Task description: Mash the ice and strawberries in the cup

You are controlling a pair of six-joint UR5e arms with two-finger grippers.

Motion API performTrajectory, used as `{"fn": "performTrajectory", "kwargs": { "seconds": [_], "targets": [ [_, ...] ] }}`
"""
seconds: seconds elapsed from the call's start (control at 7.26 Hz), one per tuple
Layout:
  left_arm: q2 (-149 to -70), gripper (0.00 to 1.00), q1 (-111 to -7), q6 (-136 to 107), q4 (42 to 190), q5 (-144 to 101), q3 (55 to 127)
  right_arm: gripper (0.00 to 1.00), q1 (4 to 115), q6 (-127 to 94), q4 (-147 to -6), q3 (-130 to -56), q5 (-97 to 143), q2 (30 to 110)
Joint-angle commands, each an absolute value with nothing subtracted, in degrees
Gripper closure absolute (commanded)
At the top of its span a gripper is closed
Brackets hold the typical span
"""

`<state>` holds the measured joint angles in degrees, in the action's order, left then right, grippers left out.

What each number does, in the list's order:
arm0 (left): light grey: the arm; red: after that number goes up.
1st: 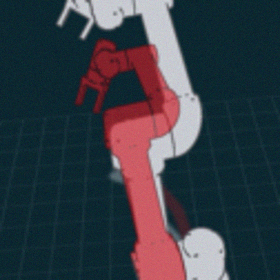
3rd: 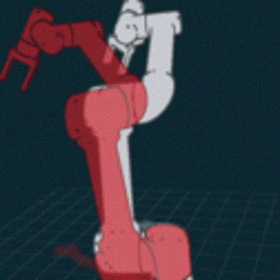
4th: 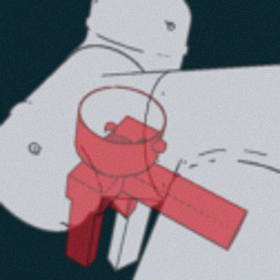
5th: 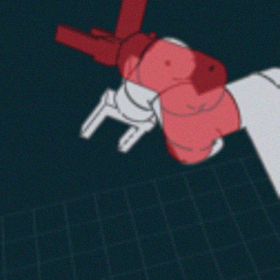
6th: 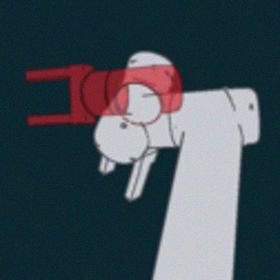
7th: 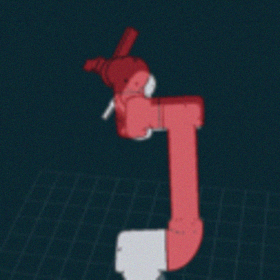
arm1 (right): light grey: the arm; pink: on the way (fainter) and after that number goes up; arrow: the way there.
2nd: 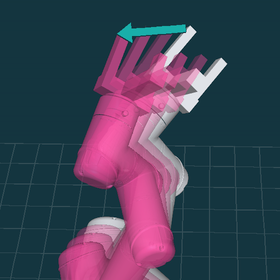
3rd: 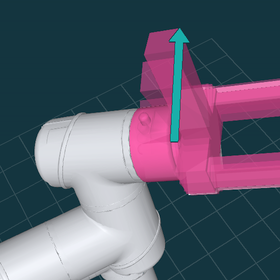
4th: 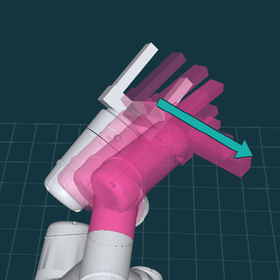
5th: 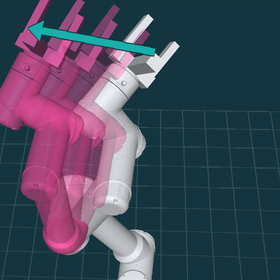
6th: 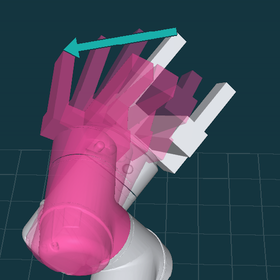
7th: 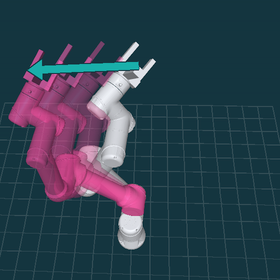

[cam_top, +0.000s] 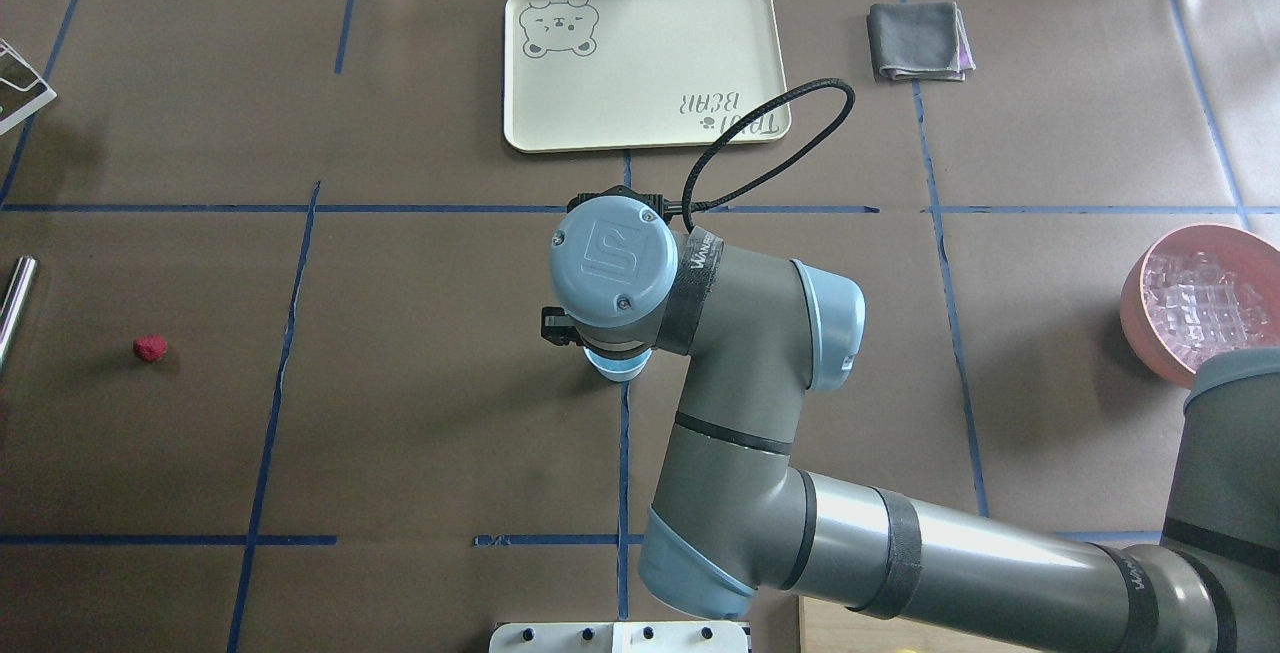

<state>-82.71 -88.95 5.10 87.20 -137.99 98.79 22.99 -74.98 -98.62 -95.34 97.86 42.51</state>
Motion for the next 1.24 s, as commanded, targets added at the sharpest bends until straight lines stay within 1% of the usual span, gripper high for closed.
{"fn": "performTrajectory", "kwargs": {
  "seconds": [0.0, 0.28, 0.55, 0.69, 0.83, 1.1],
  "targets": [
    [-82.71, 0.00, -88.95, 5.10, 87.19, -137.90, 98.79, 0.02, 23.90, -74.27, -98.61, -96.40, 98.00, 42.45],
    [-82.79, 0.00, -88.95, 5.10, 87.19, -137.81, 99.58, 0.01, 32.38, -67.99, -98.88, -96.77, 104.63, 43.85],
    [-83.05, 0.00, -88.95, 4.57, 87.19, -137.20, 100.19, 0.01, 42.66, -56.41, -98.88, -99.48, 114.57, 49.27],
    [-85.14, 0.00, -88.95, 4.48, 87.10, -137.28, 99.93, 0.01, 47.85, -48.86, -98.88, -101.49, 118.35, 53.74],
    [-85.51, 0.00, -88.95, 4.48, 87.36, -137.37, 100.11, 0.01, 53.82, -39.73, -98.88, -105.52, 122.13, 60.05],
    [-86.48, 0.00, -88.95, 4.48, 91.30, -137.29, 99.93, 0.01, 63.85, -22.15, -98.88, -106.52, 128.22, 68.95]
  ]
}}
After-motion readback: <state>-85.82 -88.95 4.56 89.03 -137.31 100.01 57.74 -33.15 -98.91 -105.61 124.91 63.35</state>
